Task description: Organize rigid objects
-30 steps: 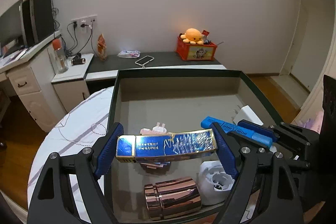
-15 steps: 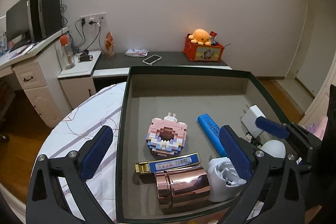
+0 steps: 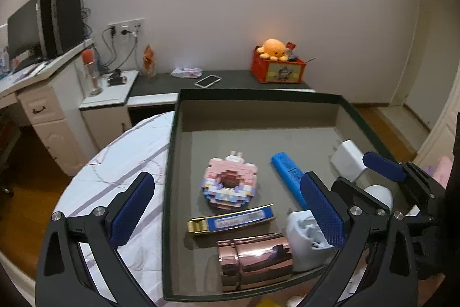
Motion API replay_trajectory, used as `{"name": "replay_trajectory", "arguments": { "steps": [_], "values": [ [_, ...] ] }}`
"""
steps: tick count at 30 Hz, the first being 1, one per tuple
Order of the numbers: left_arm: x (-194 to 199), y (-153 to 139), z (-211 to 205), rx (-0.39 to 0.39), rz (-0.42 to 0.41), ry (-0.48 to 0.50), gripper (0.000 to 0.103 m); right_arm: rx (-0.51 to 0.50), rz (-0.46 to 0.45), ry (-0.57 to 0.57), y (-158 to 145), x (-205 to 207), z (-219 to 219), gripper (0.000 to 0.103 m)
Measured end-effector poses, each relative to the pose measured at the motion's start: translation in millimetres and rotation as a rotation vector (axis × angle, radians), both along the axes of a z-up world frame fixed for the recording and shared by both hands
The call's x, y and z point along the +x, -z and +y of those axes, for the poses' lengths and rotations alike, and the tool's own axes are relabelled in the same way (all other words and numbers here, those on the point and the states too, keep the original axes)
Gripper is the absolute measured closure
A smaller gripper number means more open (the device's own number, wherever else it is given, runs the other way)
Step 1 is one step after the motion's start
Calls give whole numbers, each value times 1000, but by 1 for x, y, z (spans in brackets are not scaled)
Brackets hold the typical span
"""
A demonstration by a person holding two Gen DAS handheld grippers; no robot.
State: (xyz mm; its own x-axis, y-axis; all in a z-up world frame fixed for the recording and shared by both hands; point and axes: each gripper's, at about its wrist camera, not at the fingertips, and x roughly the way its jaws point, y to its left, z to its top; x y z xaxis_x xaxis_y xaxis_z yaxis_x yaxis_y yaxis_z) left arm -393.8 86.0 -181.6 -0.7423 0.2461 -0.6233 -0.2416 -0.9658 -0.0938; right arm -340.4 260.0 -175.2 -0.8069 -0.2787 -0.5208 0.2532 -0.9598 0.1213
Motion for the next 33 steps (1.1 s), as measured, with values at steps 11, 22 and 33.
{"name": "replay_trajectory", "arguments": {
  "steps": [11, 22, 33],
  "values": [
    [63, -47, -19, 21, 79, -12, 0, -14, 26, 56, -31, 48, 11, 23],
    [156, -70, -41, 13, 133, -35, 0, -34, 137, 34, -79, 135, 6, 21],
    [231, -79, -54, -16, 178, -38, 0, -32, 189, 58, -97, 201, 2, 18]
  ]
}}
